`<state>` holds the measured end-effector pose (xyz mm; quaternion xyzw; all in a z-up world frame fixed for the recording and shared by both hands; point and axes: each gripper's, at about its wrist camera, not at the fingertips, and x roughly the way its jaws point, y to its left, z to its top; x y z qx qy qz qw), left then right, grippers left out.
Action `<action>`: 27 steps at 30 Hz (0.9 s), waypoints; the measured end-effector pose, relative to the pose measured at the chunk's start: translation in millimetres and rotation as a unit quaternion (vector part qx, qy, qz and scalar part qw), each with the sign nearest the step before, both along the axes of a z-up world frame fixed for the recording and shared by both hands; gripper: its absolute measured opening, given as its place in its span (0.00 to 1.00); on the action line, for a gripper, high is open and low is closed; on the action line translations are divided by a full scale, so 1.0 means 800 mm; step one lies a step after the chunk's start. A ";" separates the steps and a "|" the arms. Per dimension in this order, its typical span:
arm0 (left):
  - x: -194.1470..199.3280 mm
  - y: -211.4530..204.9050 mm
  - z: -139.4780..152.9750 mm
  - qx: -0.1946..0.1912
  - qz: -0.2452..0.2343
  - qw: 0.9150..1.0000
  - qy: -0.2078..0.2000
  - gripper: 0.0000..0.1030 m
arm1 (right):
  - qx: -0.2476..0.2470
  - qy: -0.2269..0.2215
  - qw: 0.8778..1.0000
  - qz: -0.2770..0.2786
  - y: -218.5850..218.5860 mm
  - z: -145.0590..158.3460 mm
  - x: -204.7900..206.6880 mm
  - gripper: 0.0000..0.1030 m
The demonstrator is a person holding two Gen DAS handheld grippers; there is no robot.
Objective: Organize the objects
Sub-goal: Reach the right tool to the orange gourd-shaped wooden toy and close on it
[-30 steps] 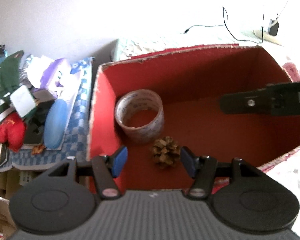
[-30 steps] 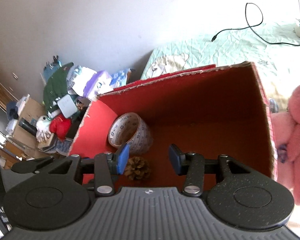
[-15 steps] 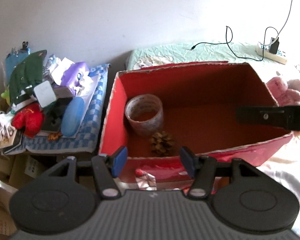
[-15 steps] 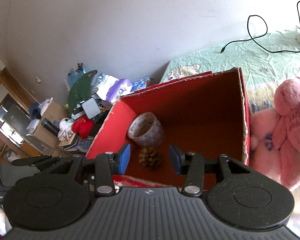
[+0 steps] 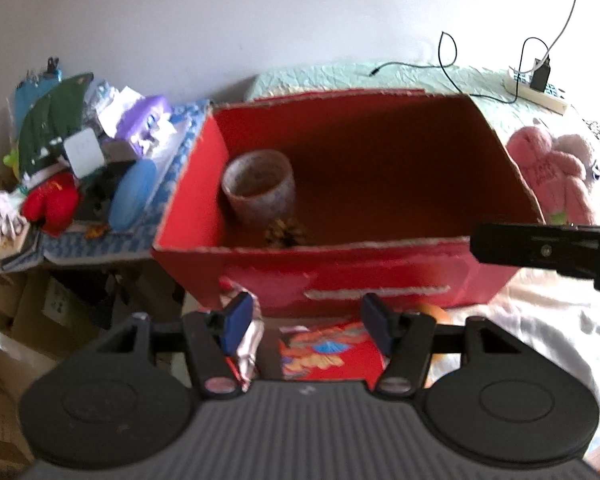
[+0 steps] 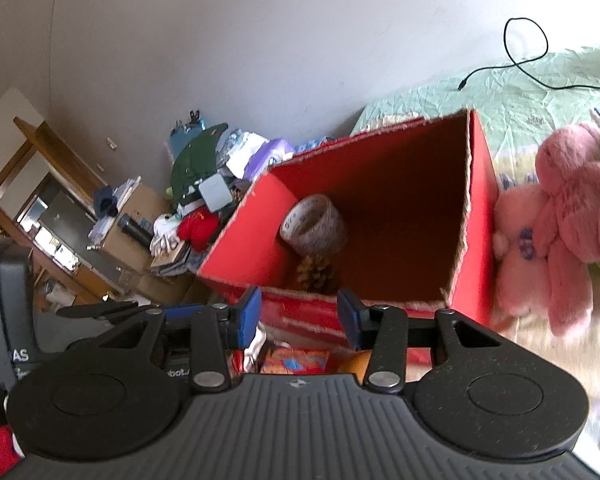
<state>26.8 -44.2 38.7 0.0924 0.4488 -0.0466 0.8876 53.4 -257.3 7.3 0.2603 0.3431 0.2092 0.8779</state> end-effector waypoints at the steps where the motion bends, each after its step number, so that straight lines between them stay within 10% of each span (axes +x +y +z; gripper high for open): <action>1: -0.001 -0.001 -0.004 -0.002 0.000 1.000 0.005 0.62 | 0.000 0.003 1.000 0.003 -0.001 -0.003 -0.003 0.45; 27: -0.028 -0.052 -0.086 -0.084 -0.072 0.991 0.081 0.48 | 0.071 0.160 0.985 -0.007 -0.035 -0.104 -0.016 0.44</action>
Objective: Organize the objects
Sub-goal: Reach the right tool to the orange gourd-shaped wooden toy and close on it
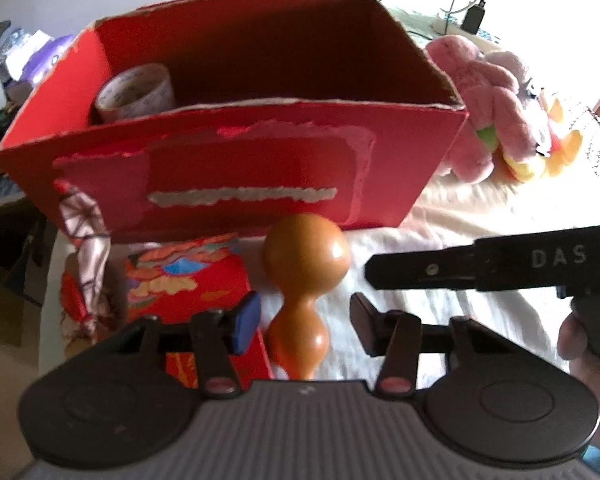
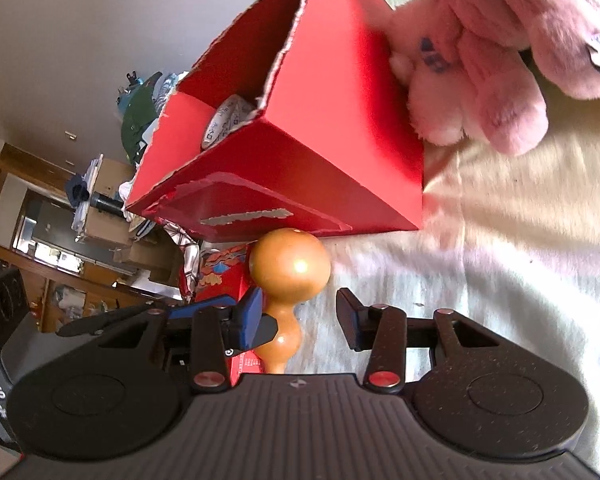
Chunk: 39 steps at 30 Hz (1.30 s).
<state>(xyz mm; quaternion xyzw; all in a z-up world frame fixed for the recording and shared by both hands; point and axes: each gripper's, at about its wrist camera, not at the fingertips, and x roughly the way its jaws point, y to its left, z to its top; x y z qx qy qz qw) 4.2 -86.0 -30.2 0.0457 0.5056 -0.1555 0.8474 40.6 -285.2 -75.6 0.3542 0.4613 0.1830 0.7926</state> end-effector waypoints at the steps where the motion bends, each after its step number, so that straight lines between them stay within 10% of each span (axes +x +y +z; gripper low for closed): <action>1: 0.002 -0.001 -0.001 -0.007 -0.005 1.000 0.005 0.45 | 0.001 0.002 1.000 0.001 0.001 0.000 0.000 0.44; 39: 0.016 -0.041 -0.024 0.010 -0.150 0.988 0.040 0.41 | 0.016 0.035 0.999 -0.004 -0.011 -0.017 -0.011 0.28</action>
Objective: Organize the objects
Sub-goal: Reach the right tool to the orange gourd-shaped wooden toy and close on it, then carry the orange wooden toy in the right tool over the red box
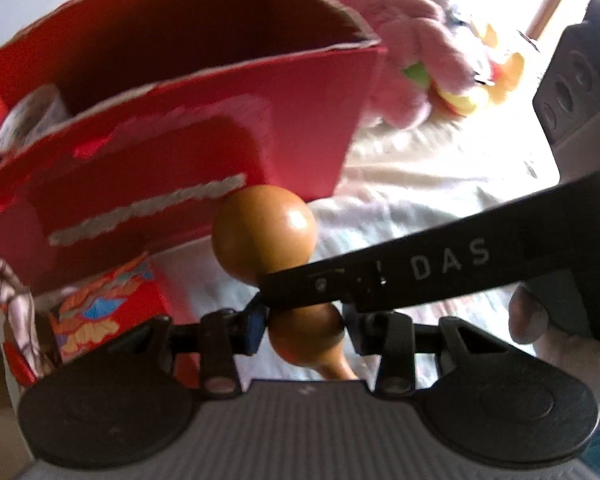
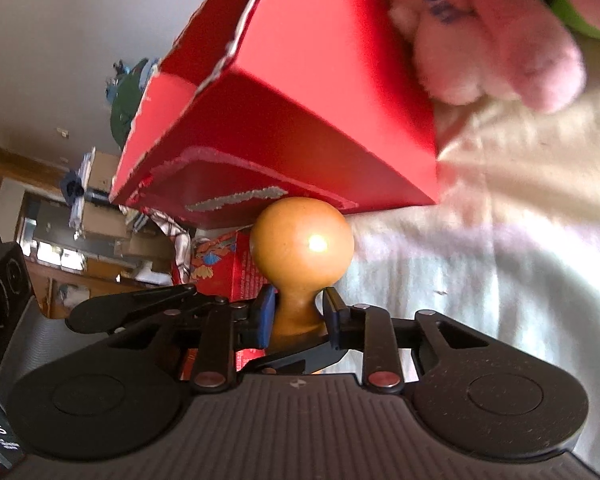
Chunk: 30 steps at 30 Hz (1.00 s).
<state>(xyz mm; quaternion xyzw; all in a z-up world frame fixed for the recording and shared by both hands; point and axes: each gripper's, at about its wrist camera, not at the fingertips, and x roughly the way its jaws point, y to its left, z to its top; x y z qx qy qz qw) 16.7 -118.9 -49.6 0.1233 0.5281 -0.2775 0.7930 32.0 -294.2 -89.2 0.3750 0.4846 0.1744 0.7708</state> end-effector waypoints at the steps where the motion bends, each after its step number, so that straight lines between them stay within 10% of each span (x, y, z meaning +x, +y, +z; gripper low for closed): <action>1: -0.002 -0.004 0.002 0.001 -0.010 1.000 -0.003 0.41 | 0.001 -0.001 1.000 -0.007 -0.006 0.002 -0.006 0.28; 17: -0.031 -0.059 0.066 -0.030 -0.168 0.981 -0.096 0.41 | -0.023 -0.062 0.989 -0.136 -0.027 0.071 -0.060 0.28; 30: -0.004 -0.023 0.141 -0.094 -0.194 0.959 -0.183 0.41 | -0.066 -0.153 0.973 -0.159 -0.008 0.147 -0.025 0.28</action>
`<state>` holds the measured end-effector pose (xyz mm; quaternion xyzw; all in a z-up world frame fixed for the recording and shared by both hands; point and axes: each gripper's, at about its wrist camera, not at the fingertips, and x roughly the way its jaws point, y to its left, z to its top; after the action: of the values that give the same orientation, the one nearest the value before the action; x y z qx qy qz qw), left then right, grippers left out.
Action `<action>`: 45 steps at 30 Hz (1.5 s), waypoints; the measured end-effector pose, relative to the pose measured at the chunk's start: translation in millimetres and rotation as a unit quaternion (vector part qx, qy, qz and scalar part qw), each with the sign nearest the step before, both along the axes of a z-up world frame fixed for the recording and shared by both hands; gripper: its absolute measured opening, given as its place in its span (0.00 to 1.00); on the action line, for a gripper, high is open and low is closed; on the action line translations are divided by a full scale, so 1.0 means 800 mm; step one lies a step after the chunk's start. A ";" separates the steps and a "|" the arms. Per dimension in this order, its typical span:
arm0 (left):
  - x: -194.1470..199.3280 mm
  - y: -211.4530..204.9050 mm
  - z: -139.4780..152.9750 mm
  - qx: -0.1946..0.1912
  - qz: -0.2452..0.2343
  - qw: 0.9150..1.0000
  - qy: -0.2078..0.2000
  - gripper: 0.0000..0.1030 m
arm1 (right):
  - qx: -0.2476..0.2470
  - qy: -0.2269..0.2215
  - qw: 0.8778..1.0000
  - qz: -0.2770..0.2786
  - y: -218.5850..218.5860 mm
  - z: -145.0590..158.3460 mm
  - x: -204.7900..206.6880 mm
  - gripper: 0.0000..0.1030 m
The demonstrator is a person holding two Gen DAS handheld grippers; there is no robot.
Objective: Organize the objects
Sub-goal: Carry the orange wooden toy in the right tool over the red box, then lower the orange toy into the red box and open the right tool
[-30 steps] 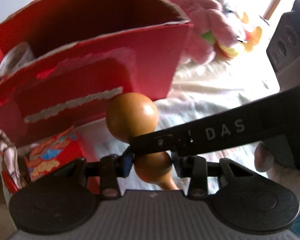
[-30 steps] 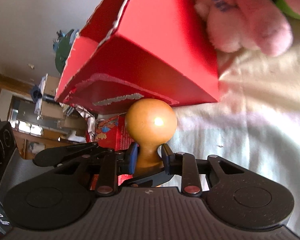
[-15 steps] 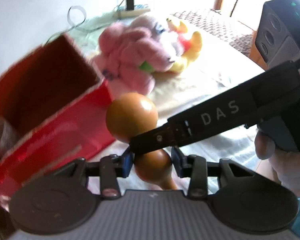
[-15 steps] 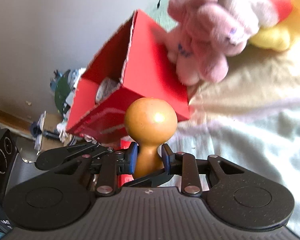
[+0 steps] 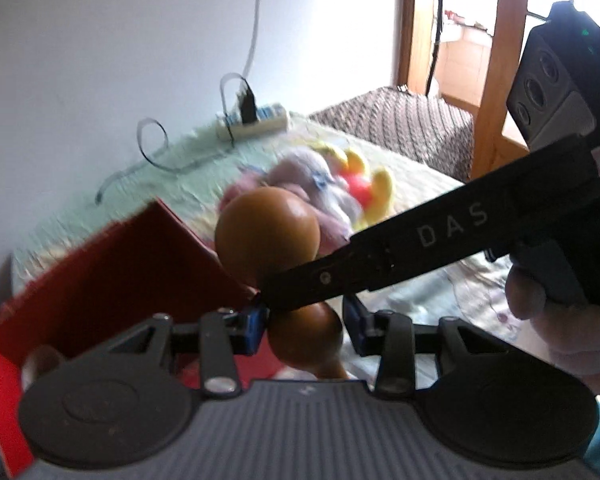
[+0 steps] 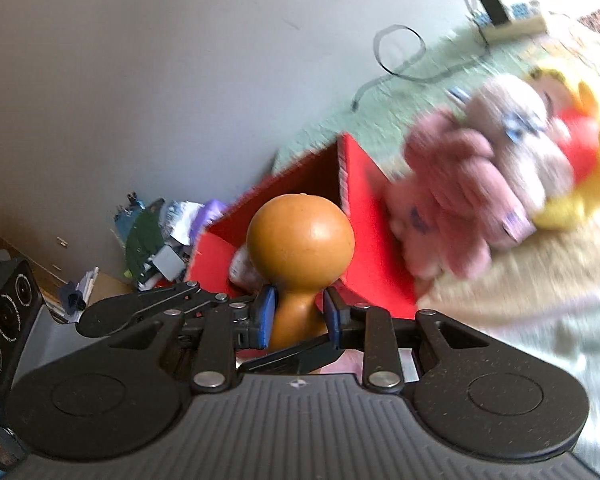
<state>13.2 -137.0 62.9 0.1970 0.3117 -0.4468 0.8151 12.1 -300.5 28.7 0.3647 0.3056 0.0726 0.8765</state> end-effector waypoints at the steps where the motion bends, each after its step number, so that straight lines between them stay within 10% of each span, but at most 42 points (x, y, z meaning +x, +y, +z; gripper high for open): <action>1: 0.006 0.003 0.003 -0.003 0.003 1.000 -0.005 0.41 | -0.005 -0.005 1.000 0.003 0.003 0.005 0.009 0.28; 10: 0.076 0.048 0.025 -0.005 0.051 0.998 -0.022 0.41 | -0.051 -0.026 0.997 0.044 0.030 0.031 0.108 0.28; 22: 0.181 0.051 -0.037 0.001 0.077 0.992 0.098 0.41 | -0.104 0.087 0.988 0.075 0.043 -0.003 0.193 0.28; 34: 0.204 0.048 -0.100 0.054 0.092 0.984 0.146 0.46 | -0.196 0.157 0.964 0.089 0.072 -0.038 0.226 0.06; 45: 0.209 0.092 -0.090 0.067 0.151 0.980 0.115 0.52 | -0.176 0.139 0.970 0.090 0.068 -0.040 0.226 0.09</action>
<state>180.8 -63.0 -9.3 0.1489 0.4589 -0.3165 0.8168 193.3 -246.4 -3.6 0.1821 0.4642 0.0451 0.8656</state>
